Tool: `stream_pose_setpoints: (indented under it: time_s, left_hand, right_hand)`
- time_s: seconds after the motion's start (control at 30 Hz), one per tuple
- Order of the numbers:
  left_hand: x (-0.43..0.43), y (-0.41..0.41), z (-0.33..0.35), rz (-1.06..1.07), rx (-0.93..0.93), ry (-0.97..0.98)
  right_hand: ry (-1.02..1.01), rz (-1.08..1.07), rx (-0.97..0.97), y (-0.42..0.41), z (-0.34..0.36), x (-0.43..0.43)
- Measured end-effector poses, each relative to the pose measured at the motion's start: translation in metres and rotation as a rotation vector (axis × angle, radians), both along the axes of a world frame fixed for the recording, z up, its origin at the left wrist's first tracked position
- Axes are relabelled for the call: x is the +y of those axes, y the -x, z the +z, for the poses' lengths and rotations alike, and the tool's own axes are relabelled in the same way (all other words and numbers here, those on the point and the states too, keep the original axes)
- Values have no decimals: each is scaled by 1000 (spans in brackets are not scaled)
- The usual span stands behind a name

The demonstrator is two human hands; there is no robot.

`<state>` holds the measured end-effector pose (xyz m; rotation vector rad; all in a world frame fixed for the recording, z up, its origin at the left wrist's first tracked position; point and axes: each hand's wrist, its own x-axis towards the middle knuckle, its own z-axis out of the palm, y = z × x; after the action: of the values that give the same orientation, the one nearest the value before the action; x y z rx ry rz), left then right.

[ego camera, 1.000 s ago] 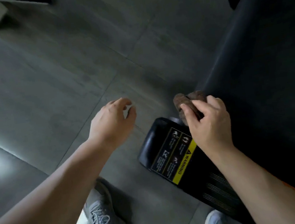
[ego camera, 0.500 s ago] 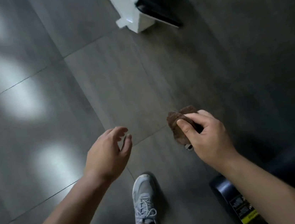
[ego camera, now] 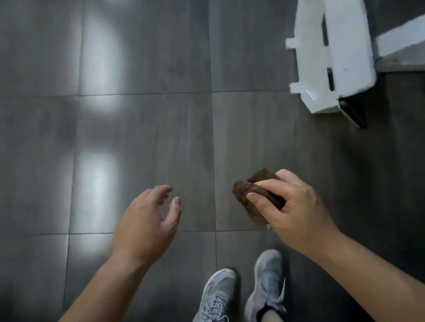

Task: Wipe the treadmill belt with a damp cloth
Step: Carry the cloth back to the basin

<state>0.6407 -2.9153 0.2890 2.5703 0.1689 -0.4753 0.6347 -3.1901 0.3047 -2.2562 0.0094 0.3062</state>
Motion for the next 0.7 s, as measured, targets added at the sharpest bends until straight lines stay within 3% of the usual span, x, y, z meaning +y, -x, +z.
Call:
stream_pose_setpoints:
  time_s: [0.37, 0.7]
  left_hand:
    - [121, -22, 32, 543, -104, -64]
    - [251, 30, 35, 931, -94, -26]
  right_hand:
    - [40, 706, -161, -114, 0, 134]
    - [41, 1085, -238, -154, 12, 316]
